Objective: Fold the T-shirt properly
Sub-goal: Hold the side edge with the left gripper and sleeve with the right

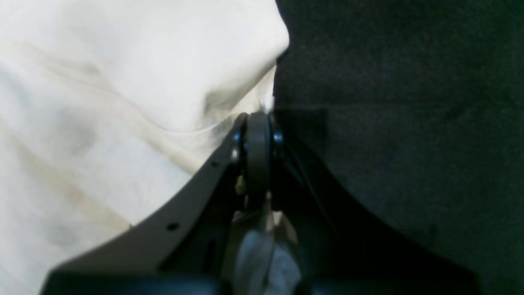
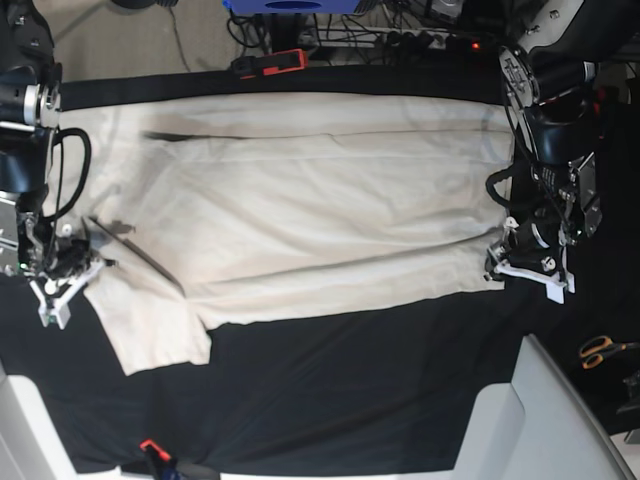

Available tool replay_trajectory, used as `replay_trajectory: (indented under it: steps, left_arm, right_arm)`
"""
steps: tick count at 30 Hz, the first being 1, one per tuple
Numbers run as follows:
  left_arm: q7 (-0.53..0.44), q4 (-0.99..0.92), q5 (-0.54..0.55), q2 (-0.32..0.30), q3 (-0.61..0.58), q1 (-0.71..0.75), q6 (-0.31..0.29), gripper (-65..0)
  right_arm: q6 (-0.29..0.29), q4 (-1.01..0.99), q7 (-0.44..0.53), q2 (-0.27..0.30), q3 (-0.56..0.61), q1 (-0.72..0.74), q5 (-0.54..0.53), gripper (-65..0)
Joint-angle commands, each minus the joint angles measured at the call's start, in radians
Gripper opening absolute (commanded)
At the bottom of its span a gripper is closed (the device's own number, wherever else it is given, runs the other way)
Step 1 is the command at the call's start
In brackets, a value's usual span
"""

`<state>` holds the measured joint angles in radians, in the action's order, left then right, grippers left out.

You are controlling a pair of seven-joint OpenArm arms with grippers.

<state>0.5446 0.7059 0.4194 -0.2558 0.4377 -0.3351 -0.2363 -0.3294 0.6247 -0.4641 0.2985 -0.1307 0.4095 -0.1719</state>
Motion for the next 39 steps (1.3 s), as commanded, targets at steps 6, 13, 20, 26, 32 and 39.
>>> replay_trajectory:
  steps: [6,13,20,26,32,39]
  left_arm:
    - [-0.030,-0.030,0.002,-0.023,-0.004,-0.032,-0.002,-37.7]
    - [-0.042,-0.087,0.000,-0.023,0.002,-0.043,-0.001,-37.8]
    - [-0.079,-0.094,0.000,-0.038,-0.004,-0.038,-0.001,-37.7]
    - [-0.079,-0.133,0.000,-0.018,-0.006,-0.080,-0.001,-37.7]
    - [-0.080,-0.156,0.000,0.000,-0.006,-0.108,-0.001,-37.7]
    - [-0.080,-0.156,0.002,0.026,-0.006,-0.109,-0.001,-37.7]
  right_arm:
    - [-0.001,0.016,0.015,0.015,-0.001,0.027,-0.002,-65.0]
    - [-0.001,0.017,0.015,0.015,-0.001,0.027,-0.002,-65.0]
    - [-0.001,0.017,0.015,0.015,-0.001,0.027,-0.002,-65.0]
    - [-0.001,0.017,0.015,0.015,-0.001,0.027,-0.002,-65.0]
    - [-0.001,0.017,0.015,0.015,-0.001,0.027,-0.002,-65.0]
    - [-0.001,0.017,0.015,0.015,-0.001,0.027,-0.002,-65.0]
